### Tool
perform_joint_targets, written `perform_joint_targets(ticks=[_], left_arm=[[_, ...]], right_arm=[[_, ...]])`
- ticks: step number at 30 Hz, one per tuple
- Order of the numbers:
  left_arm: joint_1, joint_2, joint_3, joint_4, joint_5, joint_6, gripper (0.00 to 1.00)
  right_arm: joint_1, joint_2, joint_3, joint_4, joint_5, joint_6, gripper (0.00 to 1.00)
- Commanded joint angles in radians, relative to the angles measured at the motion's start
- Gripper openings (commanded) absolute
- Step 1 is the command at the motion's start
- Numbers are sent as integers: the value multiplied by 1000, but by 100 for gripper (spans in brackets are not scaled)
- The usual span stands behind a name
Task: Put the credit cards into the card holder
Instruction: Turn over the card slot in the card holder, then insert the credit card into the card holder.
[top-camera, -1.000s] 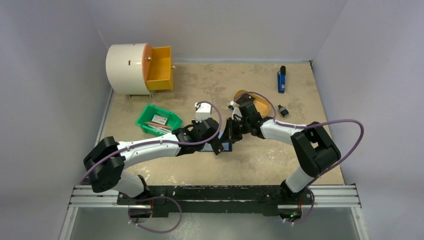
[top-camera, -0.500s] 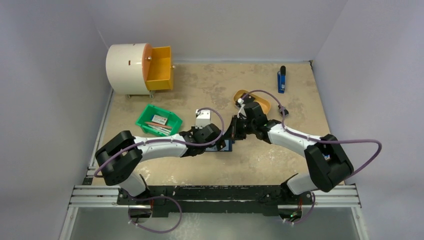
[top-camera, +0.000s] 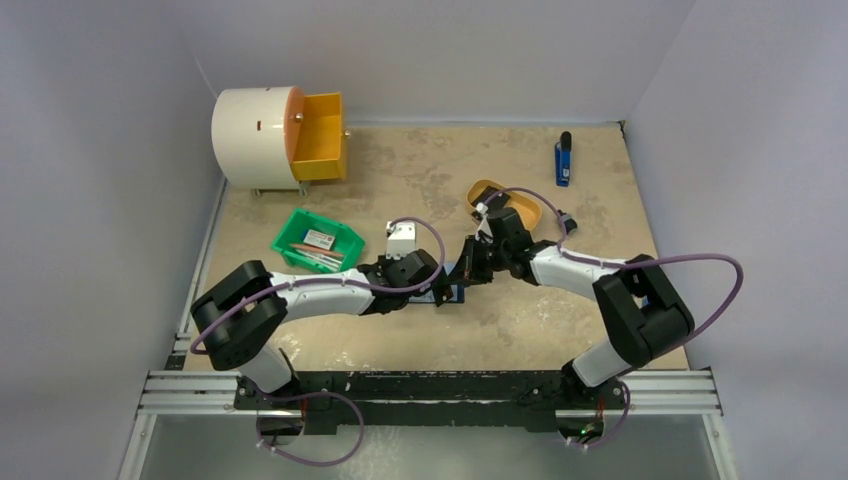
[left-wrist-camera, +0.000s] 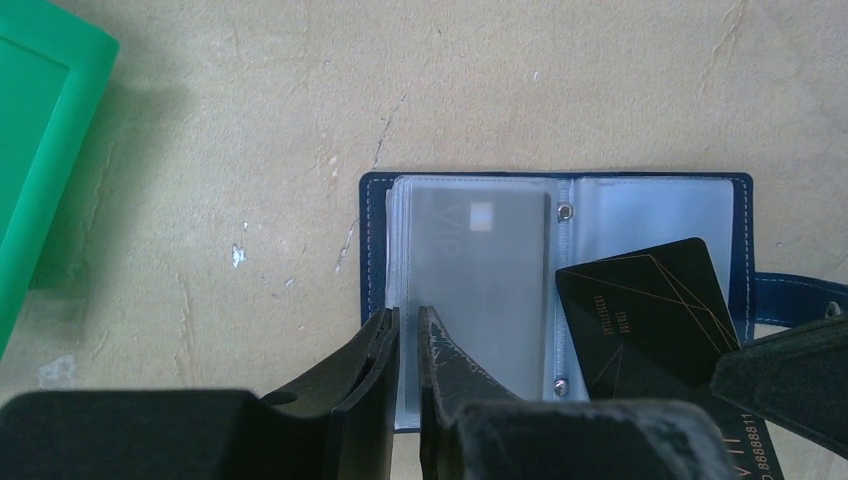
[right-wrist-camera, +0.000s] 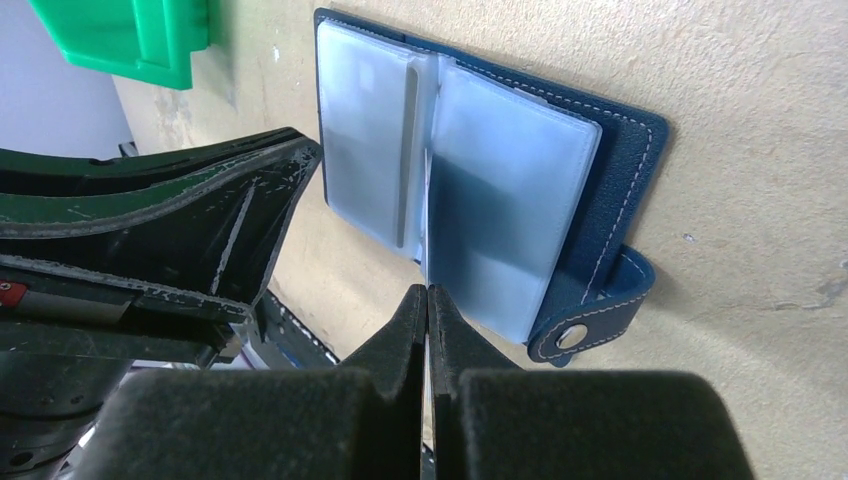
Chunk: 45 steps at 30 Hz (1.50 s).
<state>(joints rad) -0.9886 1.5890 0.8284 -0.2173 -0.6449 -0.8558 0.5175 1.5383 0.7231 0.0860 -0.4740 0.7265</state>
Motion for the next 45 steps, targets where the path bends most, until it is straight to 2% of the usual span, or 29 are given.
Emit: perform_joint_targets(ticks=[1,19,45], left_arm=[[3,-38,-10,17,-36,-29,12],[4,-71,-30,-14,-81,-62,11],[4,-96,-66,-30,-110,-101,11]], right_arm=[[0,8,24,50,-44,5,0],[0,-43,3,80,4,16,0],[0,29,5,98,-26,29,0]])
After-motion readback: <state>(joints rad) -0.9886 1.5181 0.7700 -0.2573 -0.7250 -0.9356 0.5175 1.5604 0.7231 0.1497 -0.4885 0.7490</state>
